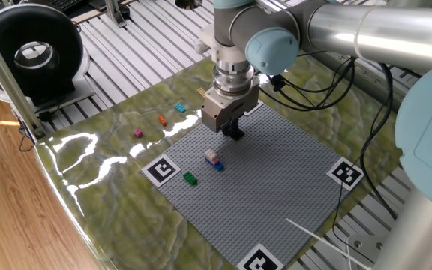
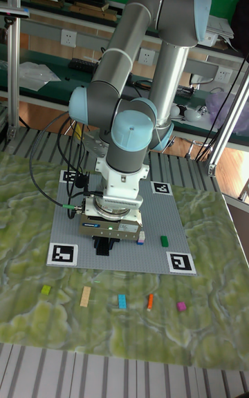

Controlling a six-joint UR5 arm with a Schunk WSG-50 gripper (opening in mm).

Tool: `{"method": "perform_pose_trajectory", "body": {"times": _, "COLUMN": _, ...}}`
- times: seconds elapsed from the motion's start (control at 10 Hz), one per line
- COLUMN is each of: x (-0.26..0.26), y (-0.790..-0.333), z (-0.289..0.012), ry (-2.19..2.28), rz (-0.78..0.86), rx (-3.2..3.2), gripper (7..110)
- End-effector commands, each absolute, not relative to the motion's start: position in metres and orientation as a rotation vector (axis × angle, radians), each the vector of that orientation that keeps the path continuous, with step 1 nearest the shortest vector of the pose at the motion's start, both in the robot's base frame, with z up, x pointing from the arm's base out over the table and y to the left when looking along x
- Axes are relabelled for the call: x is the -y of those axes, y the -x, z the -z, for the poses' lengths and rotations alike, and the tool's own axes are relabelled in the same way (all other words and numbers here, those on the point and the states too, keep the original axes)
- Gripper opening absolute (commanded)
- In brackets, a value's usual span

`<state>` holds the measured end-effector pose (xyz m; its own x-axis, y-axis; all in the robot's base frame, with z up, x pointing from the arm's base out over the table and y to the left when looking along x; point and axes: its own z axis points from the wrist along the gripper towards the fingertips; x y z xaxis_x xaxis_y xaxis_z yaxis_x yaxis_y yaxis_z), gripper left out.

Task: Stack small Lego blocks randomly, one at a time

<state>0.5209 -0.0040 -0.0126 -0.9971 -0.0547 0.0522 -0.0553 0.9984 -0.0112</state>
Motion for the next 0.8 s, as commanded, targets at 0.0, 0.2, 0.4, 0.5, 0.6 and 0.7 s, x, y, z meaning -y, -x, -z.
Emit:
{"method": "perform_pose_trajectory", "body": {"times": 0.0, "x": 0.0019, "y": -0.5214, "z": 0.01, "ry": -0.071, "rz": -0.004, "rx": 3.089, "gripper": 22}}
{"method": "perform_pose_trajectory", "body": {"times": 0.2, "x": 0.002, "y": -0.5224, "z": 0.0116, "ry": -0.072, "rz": -0.004, "rx": 3.091, "gripper": 22}}
{"method": "perform_pose_trajectory", "body": {"times": 0.4, "x": 0.0025, "y": -0.5237, "z": 0.0133, "ry": -0.072, "rz": -0.006, "rx": 3.092, "gripper": 22}}
{"method": "perform_pose_trajectory", "body": {"times": 0.5, "x": 0.0029, "y": -0.5236, "z": 0.0132, "ry": -0.071, "rz": -0.009, "rx": 3.092, "gripper": 22}}
{"method": "perform_pose_trajectory", "body": {"times": 0.6, "x": 0.0035, "y": -0.5234, "z": 0.012, "ry": -0.071, "rz": -0.011, "rx": 3.092, "gripper": 22}}
{"method": "perform_pose_trajectory", "body": {"times": 0.7, "x": 0.0043, "y": -0.5235, "z": 0.0091, "ry": -0.074, "rz": -0.009, "rx": 3.091, "gripper": 22}}
